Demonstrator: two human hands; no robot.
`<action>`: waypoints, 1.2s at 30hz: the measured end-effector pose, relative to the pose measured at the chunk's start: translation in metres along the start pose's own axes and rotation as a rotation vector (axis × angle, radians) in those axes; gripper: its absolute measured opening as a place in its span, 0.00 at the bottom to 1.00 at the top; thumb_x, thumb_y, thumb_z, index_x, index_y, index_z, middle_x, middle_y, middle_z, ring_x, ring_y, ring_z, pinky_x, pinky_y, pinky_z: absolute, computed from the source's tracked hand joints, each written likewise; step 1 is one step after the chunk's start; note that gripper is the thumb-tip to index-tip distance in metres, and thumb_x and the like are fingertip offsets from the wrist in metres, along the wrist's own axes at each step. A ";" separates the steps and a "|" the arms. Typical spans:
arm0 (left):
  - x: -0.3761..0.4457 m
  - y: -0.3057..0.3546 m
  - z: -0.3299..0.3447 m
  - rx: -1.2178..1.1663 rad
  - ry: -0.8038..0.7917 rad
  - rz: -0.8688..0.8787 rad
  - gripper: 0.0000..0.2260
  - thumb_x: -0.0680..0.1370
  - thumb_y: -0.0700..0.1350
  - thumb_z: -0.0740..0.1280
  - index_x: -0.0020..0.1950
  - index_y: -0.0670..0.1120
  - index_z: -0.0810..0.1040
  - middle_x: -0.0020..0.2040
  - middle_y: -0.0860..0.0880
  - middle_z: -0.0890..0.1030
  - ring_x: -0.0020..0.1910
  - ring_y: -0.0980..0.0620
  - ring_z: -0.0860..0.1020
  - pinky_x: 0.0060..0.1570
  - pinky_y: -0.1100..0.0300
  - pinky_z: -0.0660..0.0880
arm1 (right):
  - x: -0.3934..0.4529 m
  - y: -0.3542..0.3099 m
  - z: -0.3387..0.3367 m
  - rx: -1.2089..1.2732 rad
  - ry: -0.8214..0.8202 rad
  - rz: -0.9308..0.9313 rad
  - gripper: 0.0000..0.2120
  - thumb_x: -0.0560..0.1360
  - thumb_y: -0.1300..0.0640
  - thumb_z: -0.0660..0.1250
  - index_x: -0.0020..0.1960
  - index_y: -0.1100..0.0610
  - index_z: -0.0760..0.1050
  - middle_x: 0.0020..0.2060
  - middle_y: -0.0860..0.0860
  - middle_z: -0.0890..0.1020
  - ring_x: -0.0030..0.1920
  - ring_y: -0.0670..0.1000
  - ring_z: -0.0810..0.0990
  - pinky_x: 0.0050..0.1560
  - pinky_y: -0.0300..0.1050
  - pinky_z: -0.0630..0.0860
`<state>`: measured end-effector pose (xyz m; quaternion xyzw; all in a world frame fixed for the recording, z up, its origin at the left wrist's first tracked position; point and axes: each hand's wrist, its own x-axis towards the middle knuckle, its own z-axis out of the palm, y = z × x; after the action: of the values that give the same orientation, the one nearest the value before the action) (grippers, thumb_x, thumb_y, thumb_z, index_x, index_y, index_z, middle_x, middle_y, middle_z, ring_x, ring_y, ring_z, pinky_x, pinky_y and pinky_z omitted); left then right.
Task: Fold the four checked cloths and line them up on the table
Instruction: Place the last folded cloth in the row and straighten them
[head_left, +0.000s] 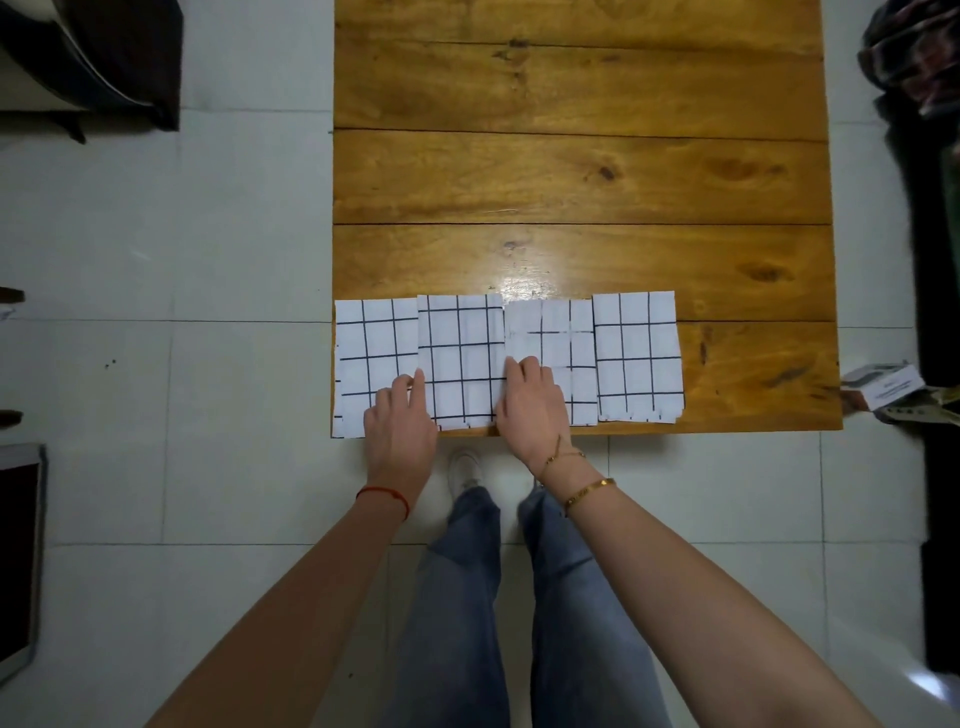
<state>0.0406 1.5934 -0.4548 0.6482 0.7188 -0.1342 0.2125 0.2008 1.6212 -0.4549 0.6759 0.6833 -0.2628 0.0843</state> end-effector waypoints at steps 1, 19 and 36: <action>0.001 0.000 0.001 0.003 0.000 0.003 0.26 0.80 0.43 0.59 0.78 0.45 0.56 0.72 0.45 0.65 0.65 0.47 0.68 0.61 0.55 0.68 | 0.000 0.000 0.001 -0.002 -0.001 -0.001 0.19 0.76 0.61 0.59 0.67 0.62 0.66 0.58 0.58 0.73 0.55 0.57 0.72 0.51 0.48 0.73; 0.007 -0.041 -0.012 -0.114 0.124 -0.081 0.25 0.76 0.37 0.63 0.73 0.41 0.66 0.67 0.42 0.72 0.60 0.43 0.72 0.54 0.50 0.71 | -0.007 -0.041 0.000 0.147 0.133 -0.176 0.17 0.73 0.66 0.61 0.61 0.63 0.73 0.49 0.58 0.76 0.45 0.57 0.74 0.44 0.50 0.73; 0.007 -0.083 -0.003 -0.048 0.023 -0.152 0.24 0.77 0.38 0.62 0.73 0.41 0.66 0.66 0.41 0.71 0.56 0.41 0.73 0.47 0.50 0.72 | 0.006 -0.080 0.022 0.024 -0.033 -0.185 0.22 0.76 0.63 0.57 0.70 0.60 0.64 0.58 0.58 0.72 0.53 0.57 0.72 0.46 0.47 0.69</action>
<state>-0.0426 1.5904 -0.4625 0.5878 0.7715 -0.1253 0.2089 0.1176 1.6200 -0.4568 0.6064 0.7383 -0.2886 0.0628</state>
